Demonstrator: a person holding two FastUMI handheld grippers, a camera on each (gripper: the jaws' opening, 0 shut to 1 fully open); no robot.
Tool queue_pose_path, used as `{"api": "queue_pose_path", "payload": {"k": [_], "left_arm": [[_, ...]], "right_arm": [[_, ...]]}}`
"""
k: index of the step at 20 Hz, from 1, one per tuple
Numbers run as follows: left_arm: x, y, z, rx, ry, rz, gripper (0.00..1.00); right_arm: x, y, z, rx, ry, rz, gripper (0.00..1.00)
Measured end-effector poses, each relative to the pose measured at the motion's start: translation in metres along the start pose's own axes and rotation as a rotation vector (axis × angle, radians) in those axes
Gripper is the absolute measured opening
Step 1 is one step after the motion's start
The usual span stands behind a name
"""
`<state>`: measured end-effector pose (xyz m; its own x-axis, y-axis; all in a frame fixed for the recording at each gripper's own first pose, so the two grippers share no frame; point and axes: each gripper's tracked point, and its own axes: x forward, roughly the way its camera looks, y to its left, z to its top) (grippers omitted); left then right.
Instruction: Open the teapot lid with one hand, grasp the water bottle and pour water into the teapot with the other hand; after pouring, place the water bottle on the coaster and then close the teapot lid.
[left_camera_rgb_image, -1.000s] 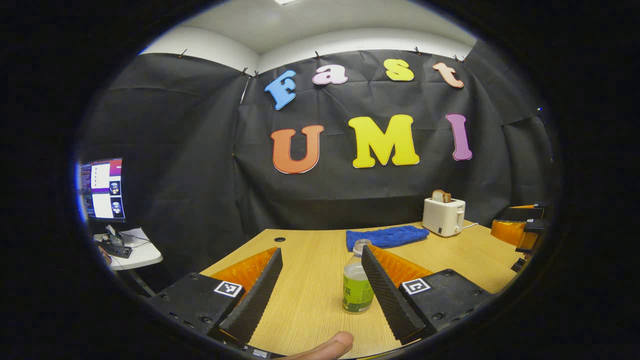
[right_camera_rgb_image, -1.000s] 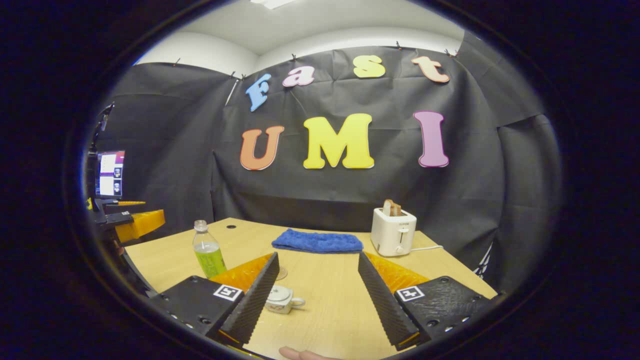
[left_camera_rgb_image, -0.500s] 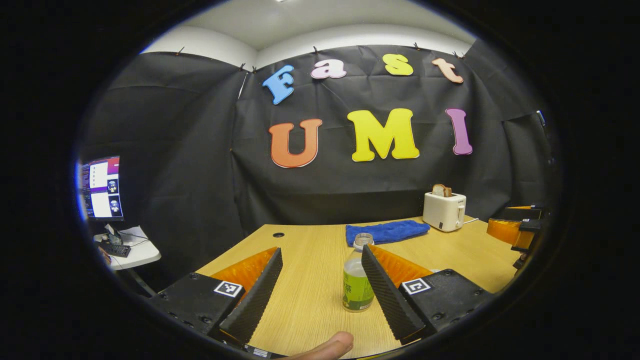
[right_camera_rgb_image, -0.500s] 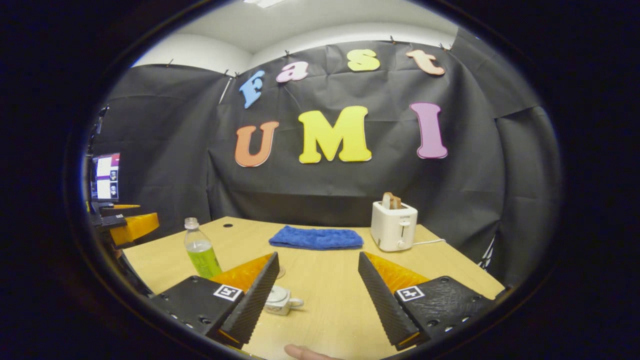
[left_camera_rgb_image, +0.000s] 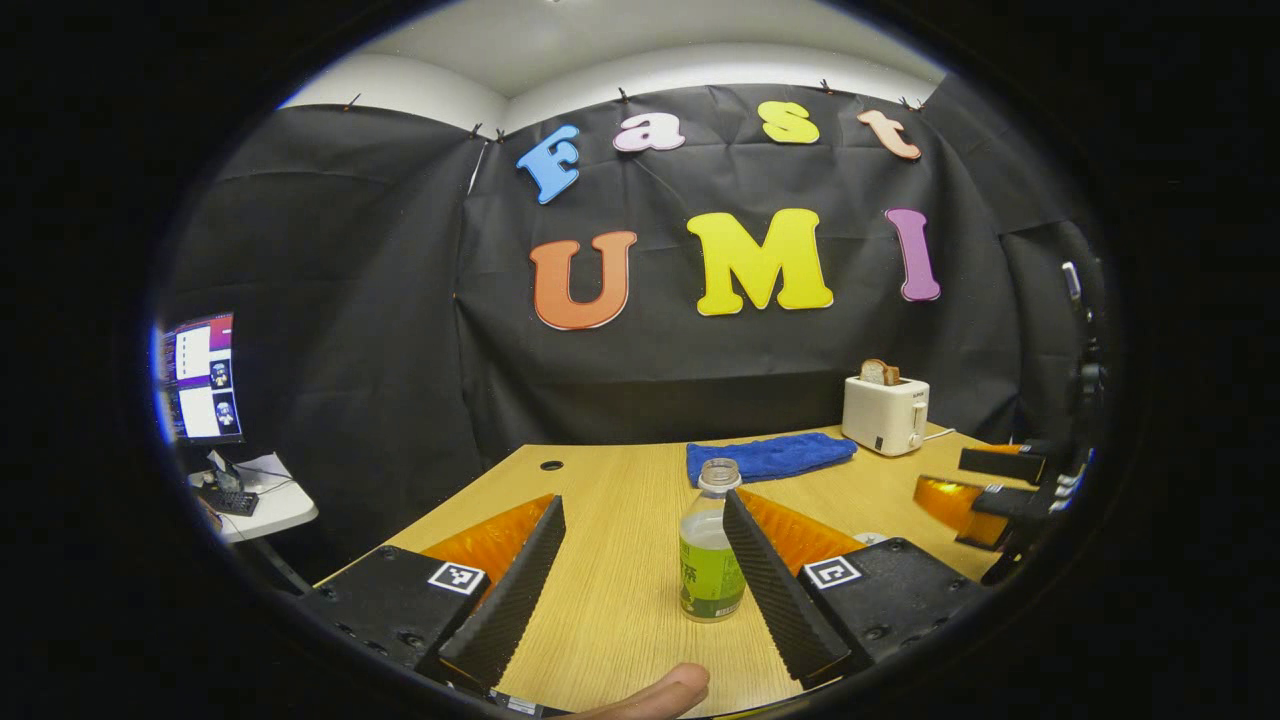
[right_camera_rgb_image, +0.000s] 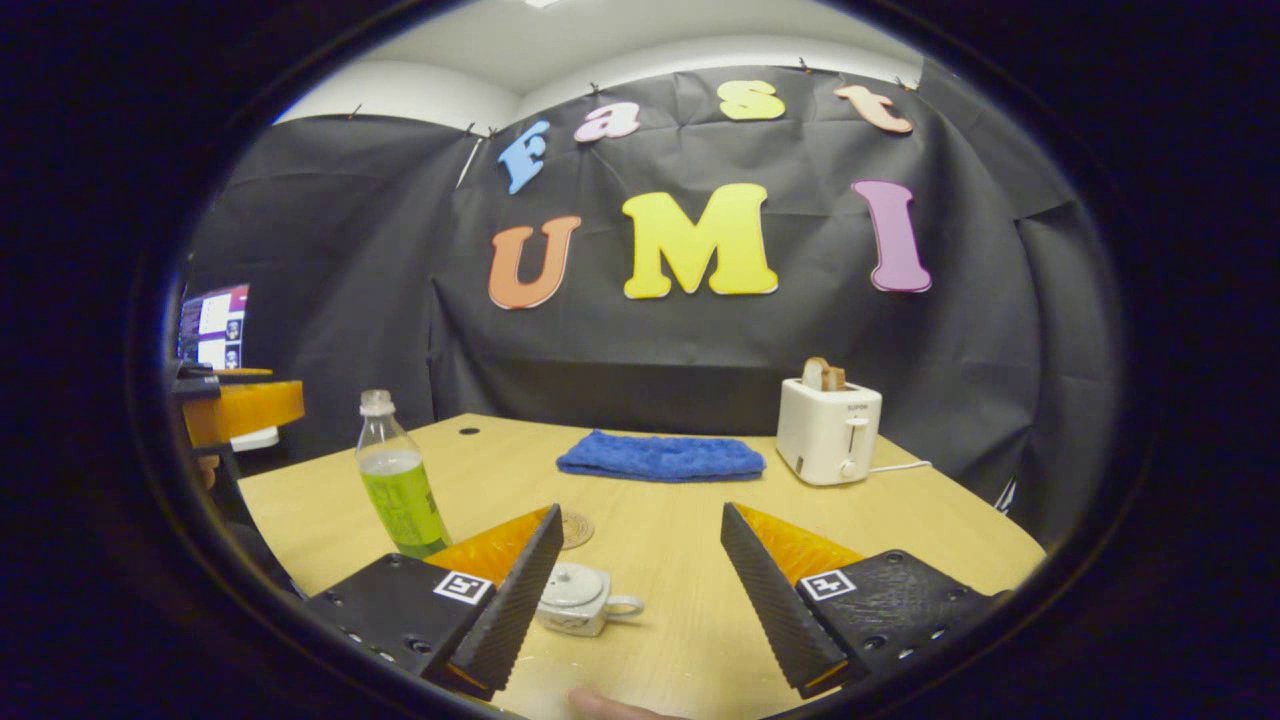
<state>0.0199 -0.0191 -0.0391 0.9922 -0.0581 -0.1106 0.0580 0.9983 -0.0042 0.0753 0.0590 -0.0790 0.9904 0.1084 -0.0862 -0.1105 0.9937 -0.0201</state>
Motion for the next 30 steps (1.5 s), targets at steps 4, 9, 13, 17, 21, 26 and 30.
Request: {"api": "queue_pose_path", "payload": {"k": [4,9,13,17,21,26,30], "left_arm": [[0.003,0.000,-0.004,0.006,0.013,0.005,1.00],[0.006,0.005,-0.008,-0.001,0.026,0.015,0.99],[0.007,0.004,-0.011,-0.004,0.036,0.015,0.99],[0.006,0.004,-0.010,-0.002,0.031,0.016,0.99],[0.006,0.001,-0.012,-0.001,0.039,0.014,0.99],[0.004,-0.006,-0.007,0.010,0.024,-0.004,1.00],[0.005,-0.006,-0.012,0.006,0.033,-0.004,1.00]], "right_arm": [[0.024,0.018,-0.032,0.015,0.084,0.008,0.95],[0.029,0.035,-0.038,-0.023,0.059,0.045,0.79],[0.034,0.043,-0.054,0.011,0.102,0.079,0.53],[0.035,0.044,-0.052,0.010,0.094,0.090,0.36],[0.036,0.047,-0.053,0.003,0.095,0.098,0.36],[0.038,0.049,-0.055,-0.003,0.093,0.101,0.36],[0.041,0.048,-0.055,0.019,0.084,0.092,0.21]]}}
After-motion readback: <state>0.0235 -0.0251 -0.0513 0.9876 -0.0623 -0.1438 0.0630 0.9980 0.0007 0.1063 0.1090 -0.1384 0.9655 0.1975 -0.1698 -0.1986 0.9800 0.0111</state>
